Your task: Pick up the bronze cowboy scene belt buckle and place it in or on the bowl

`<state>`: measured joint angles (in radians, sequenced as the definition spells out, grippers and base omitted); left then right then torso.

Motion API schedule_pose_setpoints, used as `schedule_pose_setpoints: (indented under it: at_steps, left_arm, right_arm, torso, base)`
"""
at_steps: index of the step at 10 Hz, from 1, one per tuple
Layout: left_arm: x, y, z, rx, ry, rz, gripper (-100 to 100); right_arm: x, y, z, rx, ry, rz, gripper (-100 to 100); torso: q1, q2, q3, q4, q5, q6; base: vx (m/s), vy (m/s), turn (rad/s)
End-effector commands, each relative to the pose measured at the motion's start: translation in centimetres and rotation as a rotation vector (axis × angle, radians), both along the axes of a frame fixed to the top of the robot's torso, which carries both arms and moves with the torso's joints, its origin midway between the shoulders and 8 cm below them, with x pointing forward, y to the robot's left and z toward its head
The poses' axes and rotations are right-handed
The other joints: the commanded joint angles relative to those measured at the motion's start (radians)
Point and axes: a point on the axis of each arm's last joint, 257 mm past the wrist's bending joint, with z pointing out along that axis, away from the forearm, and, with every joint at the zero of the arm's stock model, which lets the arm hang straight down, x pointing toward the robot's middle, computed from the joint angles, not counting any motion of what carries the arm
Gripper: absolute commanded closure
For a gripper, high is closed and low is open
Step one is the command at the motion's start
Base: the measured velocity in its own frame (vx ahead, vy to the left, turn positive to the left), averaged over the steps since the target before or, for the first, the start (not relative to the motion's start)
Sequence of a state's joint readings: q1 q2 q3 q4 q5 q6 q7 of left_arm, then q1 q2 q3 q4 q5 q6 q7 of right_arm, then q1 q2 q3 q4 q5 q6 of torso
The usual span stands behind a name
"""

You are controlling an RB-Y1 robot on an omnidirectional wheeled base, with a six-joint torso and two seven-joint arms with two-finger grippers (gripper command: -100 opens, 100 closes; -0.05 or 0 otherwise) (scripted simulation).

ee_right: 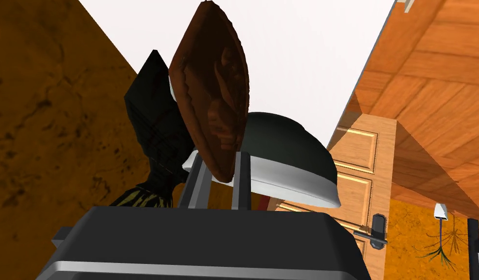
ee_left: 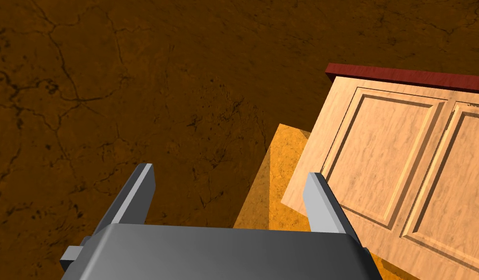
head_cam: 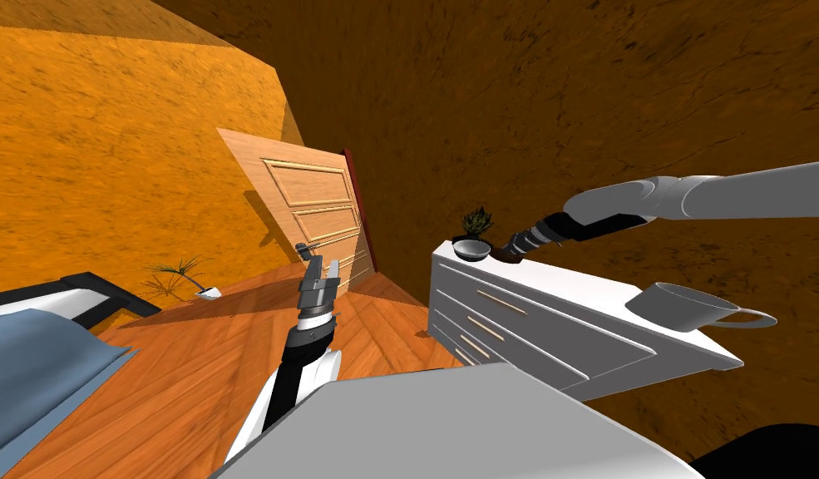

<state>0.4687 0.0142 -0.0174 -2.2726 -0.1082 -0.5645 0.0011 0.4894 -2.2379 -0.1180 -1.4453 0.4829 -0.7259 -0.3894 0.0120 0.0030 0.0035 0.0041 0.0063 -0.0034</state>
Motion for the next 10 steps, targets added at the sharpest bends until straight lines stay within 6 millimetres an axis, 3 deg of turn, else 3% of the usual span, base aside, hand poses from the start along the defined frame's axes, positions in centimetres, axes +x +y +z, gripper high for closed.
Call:
schedule_pose_setpoints:
  at_steps: [1,6,10]
  left_arm:
    - [0.0,0.0,0.0,0.000,0.000,0.000,0]
    - [0.0,0.0,0.0,0.000,0.000,0.000,0]
    - [0.0,0.0,0.0,0.000,0.000,0.000,0]
  right_arm:
    - [1.2,-1.1,1.4,-0.018,-0.067,-0.017,100]
    - [3.0,-6.0,4.0,-0.092,-0.224,-0.091,100]
    - [3.0,-11.5,4.8,-0.187,-0.302,-0.170,100]
  torso:
    - [0.000,0.000,0.000,0.000,0.000,0.000]
    - [0.014,-0.005,-0.002,0.001,0.005,-0.006]
    - [0.022,-0.012,-0.005,0.000,0.009,-0.010]
  base:
    - [-0.081,0.129,0.003]
    - [-0.038,0.163,0.007]
    - [0.034,0.193,0.007]
